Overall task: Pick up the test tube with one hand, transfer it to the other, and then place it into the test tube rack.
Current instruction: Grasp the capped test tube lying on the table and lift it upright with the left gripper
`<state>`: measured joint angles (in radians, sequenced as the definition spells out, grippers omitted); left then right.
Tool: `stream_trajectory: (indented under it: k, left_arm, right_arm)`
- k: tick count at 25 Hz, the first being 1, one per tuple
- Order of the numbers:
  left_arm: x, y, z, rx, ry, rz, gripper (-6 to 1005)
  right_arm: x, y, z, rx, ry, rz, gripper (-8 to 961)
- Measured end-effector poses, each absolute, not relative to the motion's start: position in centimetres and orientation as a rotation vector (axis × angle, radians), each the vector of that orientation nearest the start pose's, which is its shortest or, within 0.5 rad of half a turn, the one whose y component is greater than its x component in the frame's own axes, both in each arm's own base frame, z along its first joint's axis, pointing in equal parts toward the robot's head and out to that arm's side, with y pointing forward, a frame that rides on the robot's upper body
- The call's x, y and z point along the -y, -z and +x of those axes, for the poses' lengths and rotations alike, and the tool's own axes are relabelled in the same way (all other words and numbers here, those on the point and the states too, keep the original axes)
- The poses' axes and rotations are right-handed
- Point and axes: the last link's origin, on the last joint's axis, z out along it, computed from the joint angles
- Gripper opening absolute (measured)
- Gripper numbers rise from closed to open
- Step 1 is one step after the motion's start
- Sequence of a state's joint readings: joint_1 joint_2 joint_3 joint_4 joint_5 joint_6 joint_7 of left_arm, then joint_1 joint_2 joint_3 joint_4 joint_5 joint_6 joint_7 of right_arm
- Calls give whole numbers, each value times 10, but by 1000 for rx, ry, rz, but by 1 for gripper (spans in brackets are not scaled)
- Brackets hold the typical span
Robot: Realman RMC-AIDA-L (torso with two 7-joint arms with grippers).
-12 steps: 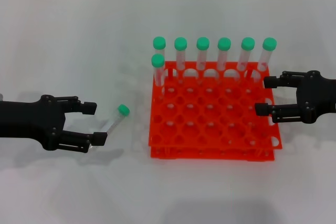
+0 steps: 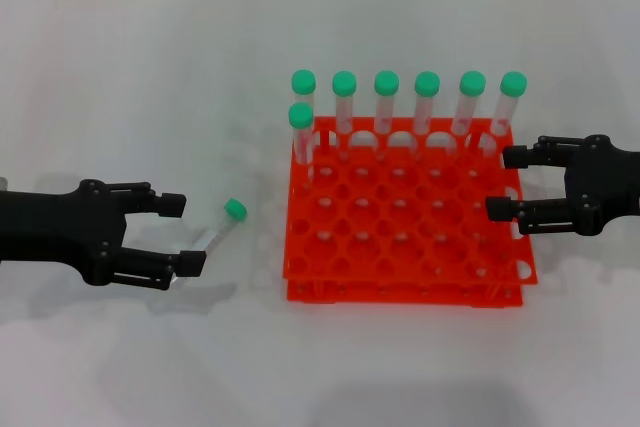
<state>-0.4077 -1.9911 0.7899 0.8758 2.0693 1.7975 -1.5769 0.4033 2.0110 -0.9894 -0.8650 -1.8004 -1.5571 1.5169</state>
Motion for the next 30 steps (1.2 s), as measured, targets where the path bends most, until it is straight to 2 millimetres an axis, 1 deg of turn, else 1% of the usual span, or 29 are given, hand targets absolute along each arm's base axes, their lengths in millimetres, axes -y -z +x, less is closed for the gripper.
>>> stream_trajectory:
  k: [7, 9, 12, 15, 16, 17, 22, 25, 30]
  left_arm:
    - [-291, -49, -284, 736, 480, -2911, 888]
    - [-293, -52, -284, 757, 455, -2911, 888]
    - [-300, -57, -284, 828, 353, -2921, 888]
    - [-310, -62, -285, 912, 200, -2921, 888]
    - [-310, -62, -285, 912, 200, -2921, 888]
    - [-318, -62, -285, 960, 49, -2918, 888]
    - [-327, -61, -283, 999, -128, -2914, 888]
    - [-332, -58, -279, 1007, -200, -2913, 887]
    - [-335, -49, -273, 992, -249, -2930, 887]
  right_arm:
    - [-320, -26, 256, -562, -627, -2784, 797]
    - [-320, -26, 256, -563, -628, -2783, 796]
    - [-321, -26, 256, -563, -634, -2782, 796]
    - [-321, -26, 255, -561, -641, -2780, 795]
    - [-321, -26, 255, -561, -642, -2779, 795]
    - [-321, -26, 254, -561, -643, -2780, 795]
    - [-321, -24, 252, -565, -671, -2777, 794]
    - [-321, -25, 252, -565, -682, -2773, 794]
    - [-321, -25, 252, -566, -681, -2774, 793]
